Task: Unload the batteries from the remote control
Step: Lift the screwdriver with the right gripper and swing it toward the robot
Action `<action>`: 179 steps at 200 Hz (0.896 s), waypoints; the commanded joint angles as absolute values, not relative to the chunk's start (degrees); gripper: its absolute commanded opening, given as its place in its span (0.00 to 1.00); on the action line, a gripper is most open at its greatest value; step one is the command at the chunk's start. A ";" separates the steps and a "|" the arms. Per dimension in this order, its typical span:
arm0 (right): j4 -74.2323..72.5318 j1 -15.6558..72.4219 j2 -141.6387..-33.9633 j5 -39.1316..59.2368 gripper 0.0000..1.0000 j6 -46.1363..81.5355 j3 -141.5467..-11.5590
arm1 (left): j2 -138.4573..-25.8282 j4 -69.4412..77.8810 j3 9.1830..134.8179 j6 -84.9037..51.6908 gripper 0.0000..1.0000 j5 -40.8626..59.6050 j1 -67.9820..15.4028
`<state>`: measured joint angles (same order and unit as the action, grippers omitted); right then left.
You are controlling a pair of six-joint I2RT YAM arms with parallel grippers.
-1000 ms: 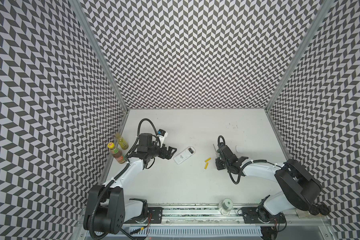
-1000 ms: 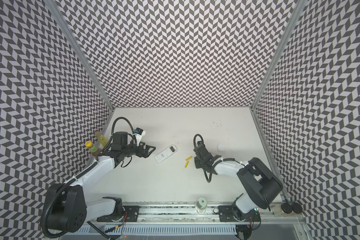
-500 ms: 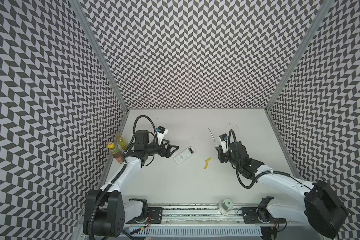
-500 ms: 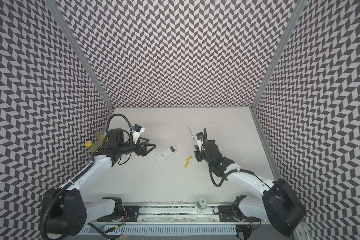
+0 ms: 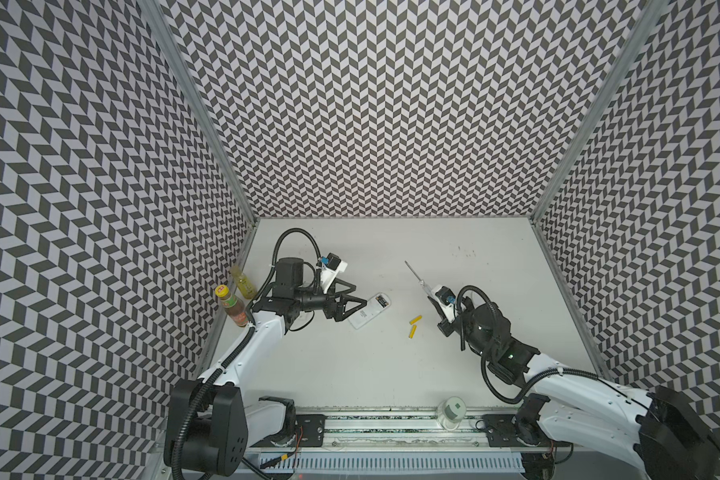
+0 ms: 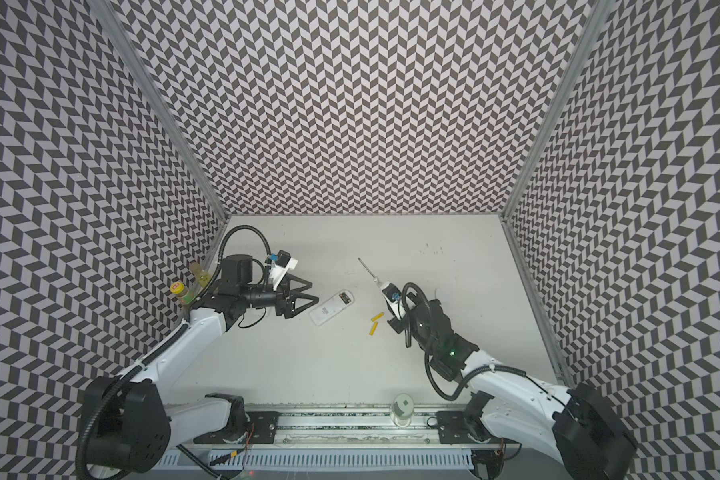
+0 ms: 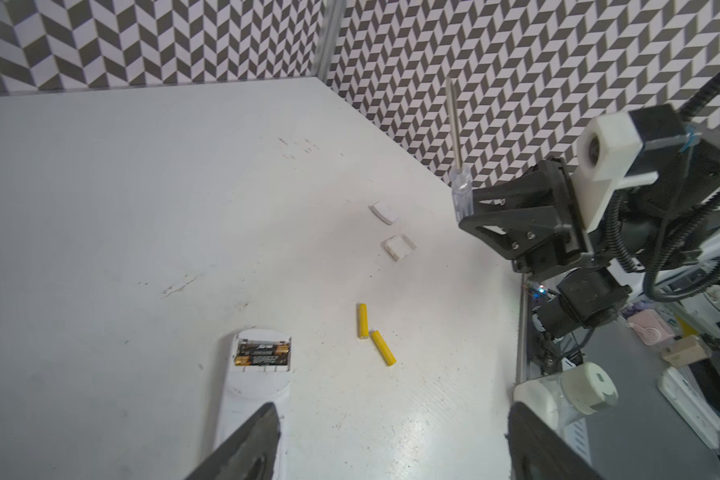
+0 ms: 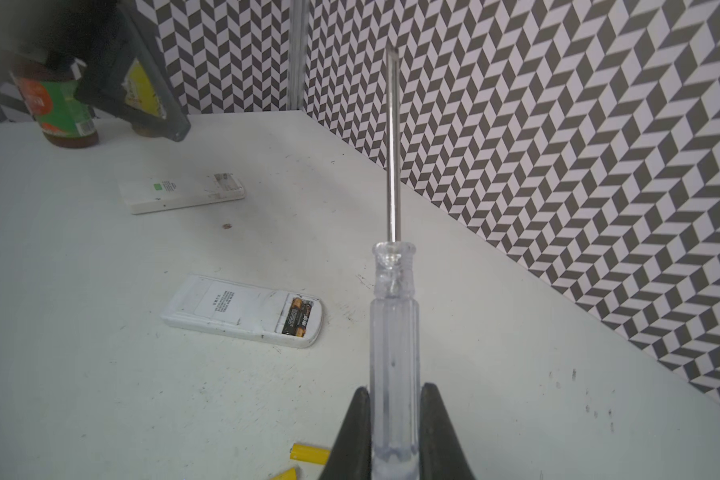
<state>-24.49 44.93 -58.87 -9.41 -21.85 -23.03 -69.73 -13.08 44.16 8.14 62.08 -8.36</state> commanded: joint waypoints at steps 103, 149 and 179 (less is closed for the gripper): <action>-37.42 59.01 -66.61 -32.75 0.00 -44.59 -21.83 | -70.75 -6.59 45.06 -9.52 0.76 67.89 -10.19; -39.55 61.83 -70.01 -34.42 0.00 -48.45 -22.91 | -71.47 -7.87 44.54 -11.25 0.73 65.41 -11.04; -39.73 63.18 -73.09 -36.15 0.00 -49.53 -24.59 | -72.35 -9.63 45.39 -10.79 0.72 66.28 -11.95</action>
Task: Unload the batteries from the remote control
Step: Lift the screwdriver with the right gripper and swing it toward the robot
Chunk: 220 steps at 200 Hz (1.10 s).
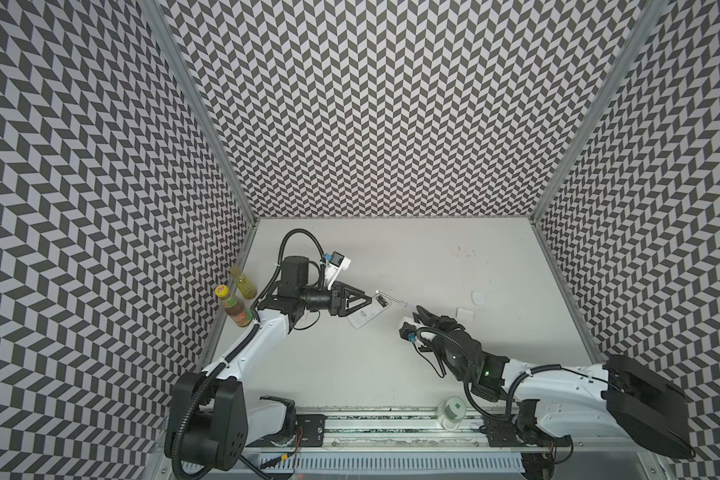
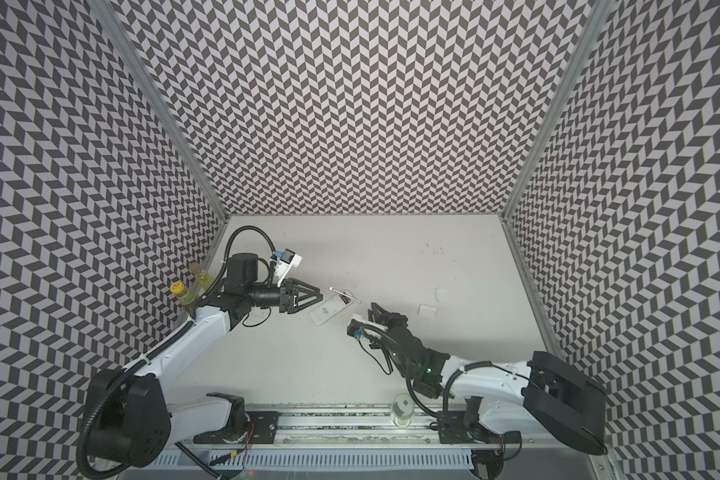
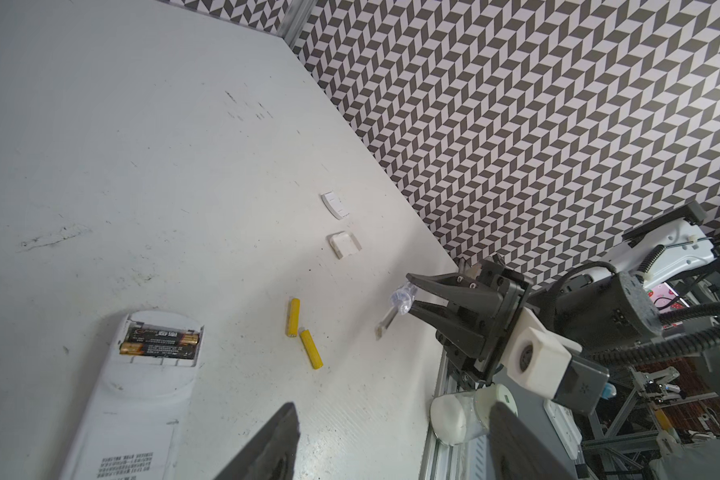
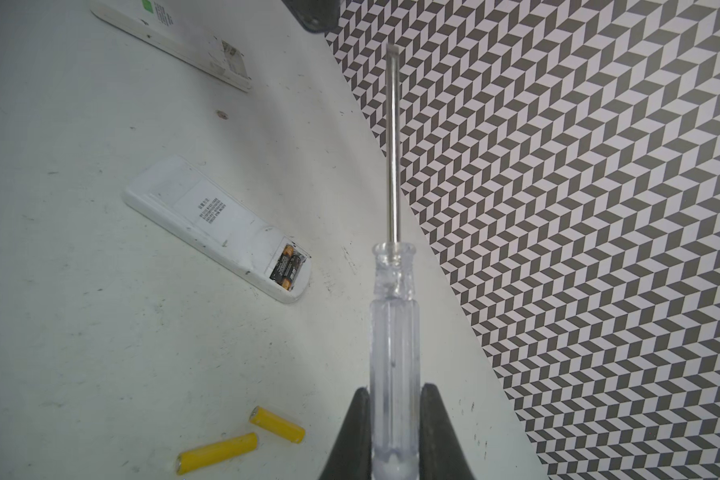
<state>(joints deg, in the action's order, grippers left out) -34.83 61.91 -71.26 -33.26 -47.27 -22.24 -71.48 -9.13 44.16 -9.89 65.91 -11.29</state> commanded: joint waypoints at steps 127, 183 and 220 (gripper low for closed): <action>-43.31 66.12 -80.82 -36.22 0.00 -49.09 -28.77 | -77.79 -8.64 47.23 -17.37 0.50 59.18 -16.00; -43.04 66.90 -82.53 -37.05 0.00 -48.84 -29.79 | -78.07 -7.99 47.41 -17.78 0.28 59.95 -15.92; -43.15 66.90 -81.00 -36.66 0.00 -47.90 -29.25 | -77.92 -7.36 46.60 -17.14 0.04 60.30 -15.36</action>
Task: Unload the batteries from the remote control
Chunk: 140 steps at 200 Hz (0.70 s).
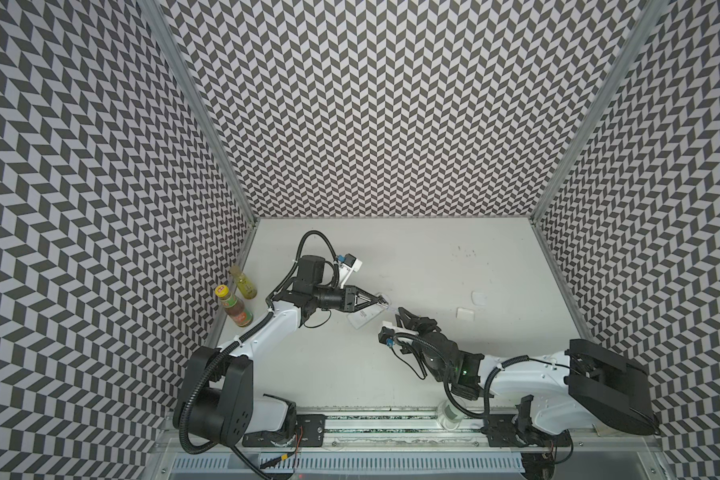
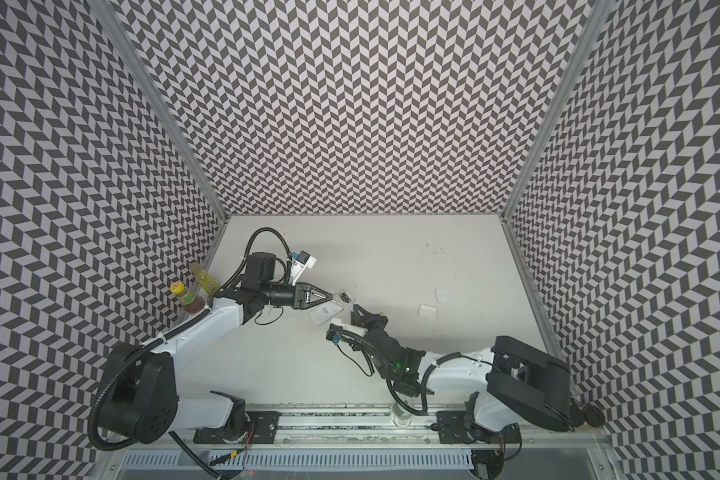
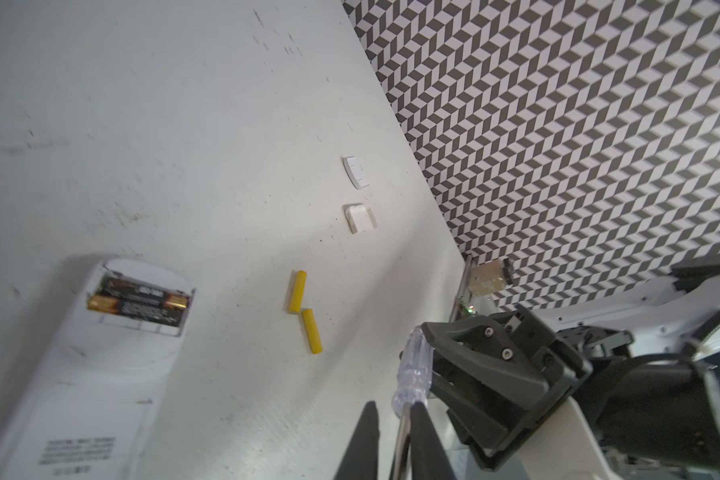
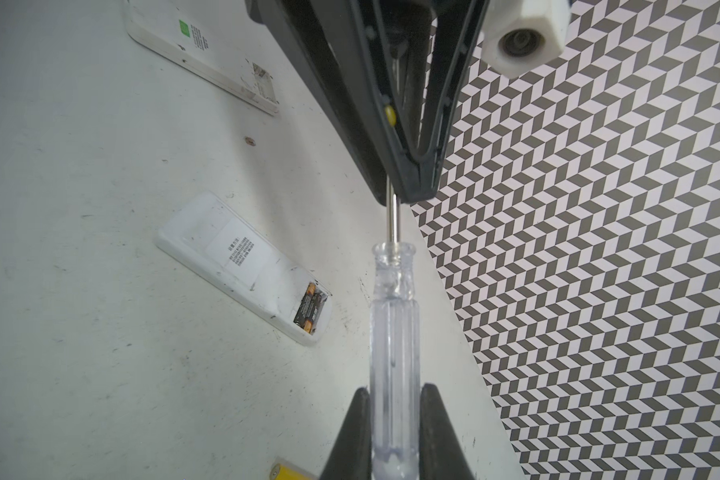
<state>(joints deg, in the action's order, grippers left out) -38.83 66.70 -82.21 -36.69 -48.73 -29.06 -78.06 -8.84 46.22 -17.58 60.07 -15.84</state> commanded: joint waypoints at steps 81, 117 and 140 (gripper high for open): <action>-40.19 65.38 -72.86 -35.97 0.48 -35.79 -27.69 | -74.92 -4.89 45.12 -17.39 0.00 60.74 -10.34; -38.98 60.50 -66.08 -28.24 0.60 -25.34 -25.90 | -72.78 0.72 43.07 -19.43 0.00 61.56 -6.30; -33.50 56.95 -63.79 -25.43 0.62 -18.28 -27.73 | -72.33 3.98 43.30 -20.79 0.00 62.39 -4.73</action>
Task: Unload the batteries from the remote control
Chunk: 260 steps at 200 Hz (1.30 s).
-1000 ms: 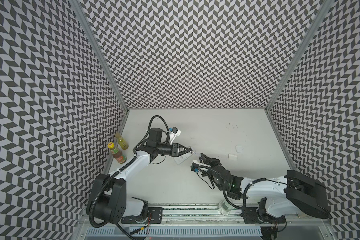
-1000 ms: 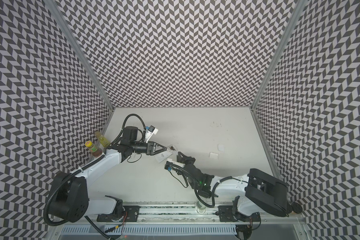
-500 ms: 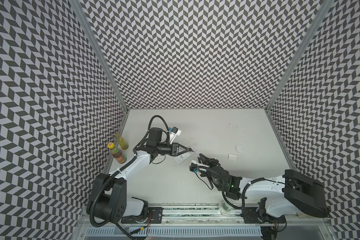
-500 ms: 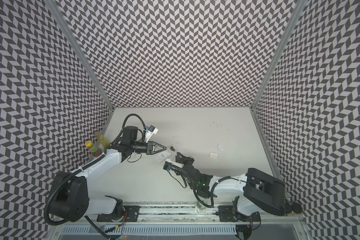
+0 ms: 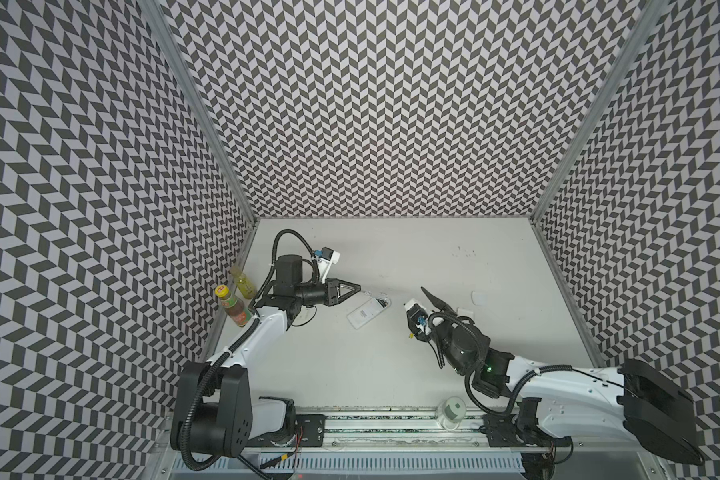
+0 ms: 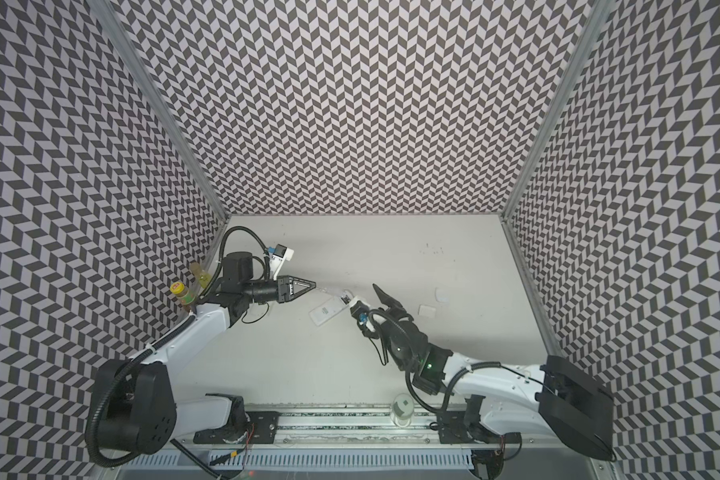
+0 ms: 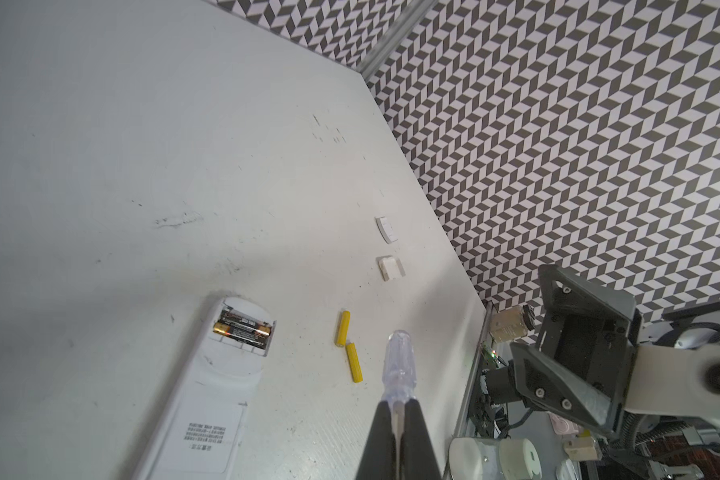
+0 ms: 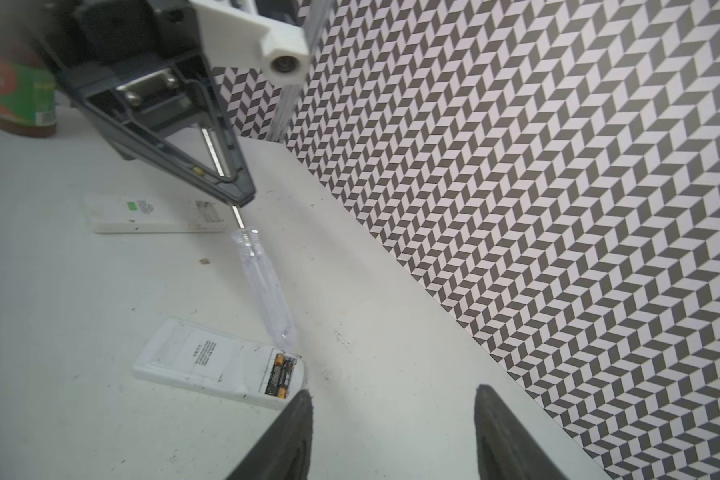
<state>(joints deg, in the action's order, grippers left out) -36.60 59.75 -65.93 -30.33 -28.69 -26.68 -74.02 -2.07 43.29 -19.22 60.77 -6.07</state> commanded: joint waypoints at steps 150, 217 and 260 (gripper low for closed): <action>-24.98 33.78 -55.55 -9.65 0.99 17.65 -27.78 | -71.72 28.61 41.38 -29.10 0.00 62.29 -4.75; -26.88 32.59 -58.95 3.95 1.00 28.39 -30.84 | -69.89 39.02 34.30 -30.13 0.00 64.29 -5.47; -29.86 32.08 -62.18 13.76 1.00 32.87 -33.90 | -69.74 40.51 34.73 -30.61 0.00 67.01 -6.80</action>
